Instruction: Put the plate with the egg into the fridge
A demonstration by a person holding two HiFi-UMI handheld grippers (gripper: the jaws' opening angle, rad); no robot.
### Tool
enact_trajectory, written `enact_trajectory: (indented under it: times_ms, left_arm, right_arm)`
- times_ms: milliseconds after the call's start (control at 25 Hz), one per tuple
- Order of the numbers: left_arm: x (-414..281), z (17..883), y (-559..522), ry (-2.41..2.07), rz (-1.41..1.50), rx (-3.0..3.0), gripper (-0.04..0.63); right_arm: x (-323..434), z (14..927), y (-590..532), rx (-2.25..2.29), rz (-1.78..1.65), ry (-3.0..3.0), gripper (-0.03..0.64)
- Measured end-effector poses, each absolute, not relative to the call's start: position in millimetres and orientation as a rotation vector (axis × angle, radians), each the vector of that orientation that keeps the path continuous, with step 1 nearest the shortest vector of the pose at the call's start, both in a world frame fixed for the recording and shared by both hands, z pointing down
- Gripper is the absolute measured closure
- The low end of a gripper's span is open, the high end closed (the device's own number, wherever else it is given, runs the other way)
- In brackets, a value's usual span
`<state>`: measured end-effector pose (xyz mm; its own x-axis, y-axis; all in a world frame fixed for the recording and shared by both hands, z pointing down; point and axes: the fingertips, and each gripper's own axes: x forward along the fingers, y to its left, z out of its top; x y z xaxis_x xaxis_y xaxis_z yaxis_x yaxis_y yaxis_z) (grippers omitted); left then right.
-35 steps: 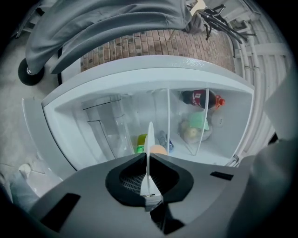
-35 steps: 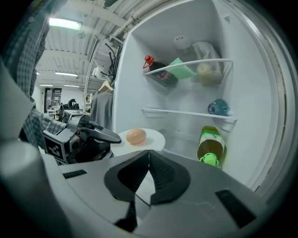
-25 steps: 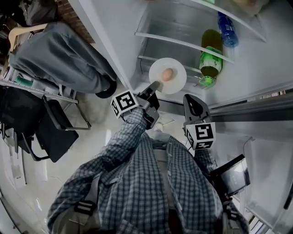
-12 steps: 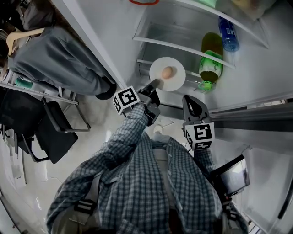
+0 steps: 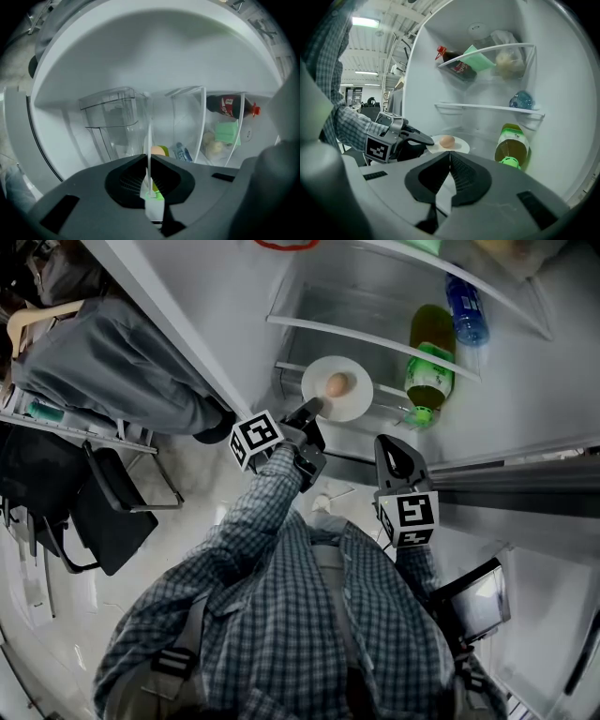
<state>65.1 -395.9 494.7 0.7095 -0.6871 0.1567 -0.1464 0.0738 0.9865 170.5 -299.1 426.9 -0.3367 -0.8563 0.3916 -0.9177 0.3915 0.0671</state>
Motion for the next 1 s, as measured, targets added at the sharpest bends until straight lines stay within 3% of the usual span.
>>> enact_trajectory:
  times_ms: [200,1000]
  left_arm:
    - [68,498,-402,-0.738,-0.460,1.457,0.578]
    - [79,510,-423,-0.738,-0.481,1.397,0.579]
  right_arm:
    - [170,432,-301,1.510,0.205,-2.286,0.611]
    - [135,456,-350,1.037,-0.544,-1.864,0.609]
